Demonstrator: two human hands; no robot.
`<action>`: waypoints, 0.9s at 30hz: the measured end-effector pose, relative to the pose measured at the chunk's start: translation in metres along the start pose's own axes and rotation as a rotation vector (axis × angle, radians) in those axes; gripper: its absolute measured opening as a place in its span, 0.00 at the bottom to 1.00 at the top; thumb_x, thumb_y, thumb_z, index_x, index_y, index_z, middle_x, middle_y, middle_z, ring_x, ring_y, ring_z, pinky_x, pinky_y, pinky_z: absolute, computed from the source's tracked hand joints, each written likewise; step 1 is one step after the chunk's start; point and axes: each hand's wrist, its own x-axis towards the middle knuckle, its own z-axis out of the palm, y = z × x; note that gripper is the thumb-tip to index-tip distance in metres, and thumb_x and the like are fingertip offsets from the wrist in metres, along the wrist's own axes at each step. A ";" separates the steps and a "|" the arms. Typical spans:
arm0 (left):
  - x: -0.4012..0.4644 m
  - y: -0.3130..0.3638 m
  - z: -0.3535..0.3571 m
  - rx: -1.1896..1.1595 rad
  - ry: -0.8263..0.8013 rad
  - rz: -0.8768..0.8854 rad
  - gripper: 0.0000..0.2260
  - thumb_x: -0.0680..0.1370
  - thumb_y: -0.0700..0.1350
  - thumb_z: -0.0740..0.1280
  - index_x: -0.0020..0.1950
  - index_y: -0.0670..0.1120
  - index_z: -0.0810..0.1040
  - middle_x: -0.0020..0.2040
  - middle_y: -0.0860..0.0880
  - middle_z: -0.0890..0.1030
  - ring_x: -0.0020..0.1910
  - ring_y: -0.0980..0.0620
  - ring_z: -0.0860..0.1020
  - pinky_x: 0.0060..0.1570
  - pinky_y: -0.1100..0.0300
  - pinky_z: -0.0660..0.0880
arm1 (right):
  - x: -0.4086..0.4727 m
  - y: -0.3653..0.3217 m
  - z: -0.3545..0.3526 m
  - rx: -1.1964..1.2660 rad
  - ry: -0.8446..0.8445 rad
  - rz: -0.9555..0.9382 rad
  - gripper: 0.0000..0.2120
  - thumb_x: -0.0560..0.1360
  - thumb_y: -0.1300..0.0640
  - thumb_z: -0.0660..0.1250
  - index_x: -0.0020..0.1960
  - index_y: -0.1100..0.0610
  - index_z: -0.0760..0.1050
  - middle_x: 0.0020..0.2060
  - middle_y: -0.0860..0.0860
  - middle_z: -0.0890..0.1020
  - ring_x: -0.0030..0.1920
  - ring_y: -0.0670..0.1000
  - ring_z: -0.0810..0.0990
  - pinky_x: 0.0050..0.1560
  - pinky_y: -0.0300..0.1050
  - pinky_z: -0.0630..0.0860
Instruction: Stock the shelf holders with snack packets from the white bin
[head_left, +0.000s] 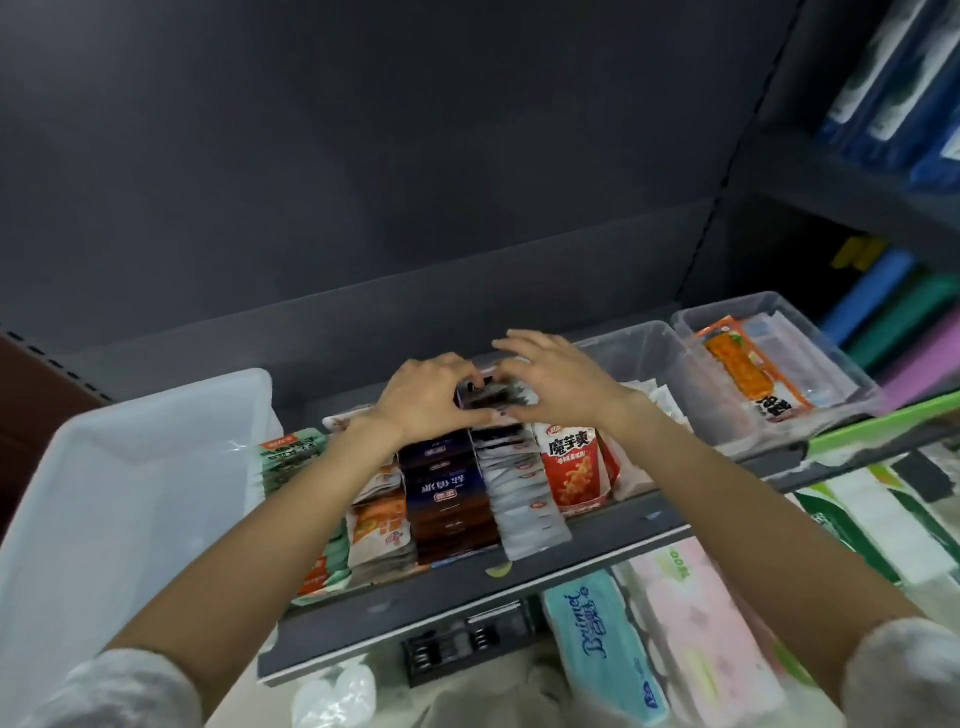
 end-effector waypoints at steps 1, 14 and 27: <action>-0.002 0.000 0.003 0.014 0.008 0.000 0.27 0.71 0.67 0.64 0.63 0.52 0.73 0.62 0.53 0.74 0.56 0.52 0.75 0.57 0.54 0.68 | 0.004 0.001 0.001 -0.035 0.034 -0.043 0.22 0.75 0.46 0.65 0.65 0.55 0.72 0.72 0.53 0.66 0.73 0.53 0.59 0.71 0.50 0.56; -0.010 0.010 0.030 0.053 0.338 -0.067 0.10 0.77 0.50 0.66 0.54 0.48 0.81 0.63 0.52 0.77 0.53 0.49 0.79 0.61 0.53 0.67 | 0.016 0.006 0.014 -0.090 0.024 -0.155 0.21 0.75 0.49 0.65 0.64 0.58 0.72 0.62 0.52 0.70 0.60 0.52 0.73 0.62 0.46 0.66; -0.036 0.035 0.045 0.272 0.334 0.118 0.31 0.65 0.67 0.68 0.60 0.48 0.74 0.55 0.49 0.78 0.57 0.48 0.72 0.59 0.51 0.58 | 0.039 0.012 0.004 0.097 -0.069 -0.075 0.14 0.75 0.50 0.67 0.58 0.54 0.77 0.53 0.50 0.77 0.54 0.51 0.75 0.60 0.48 0.64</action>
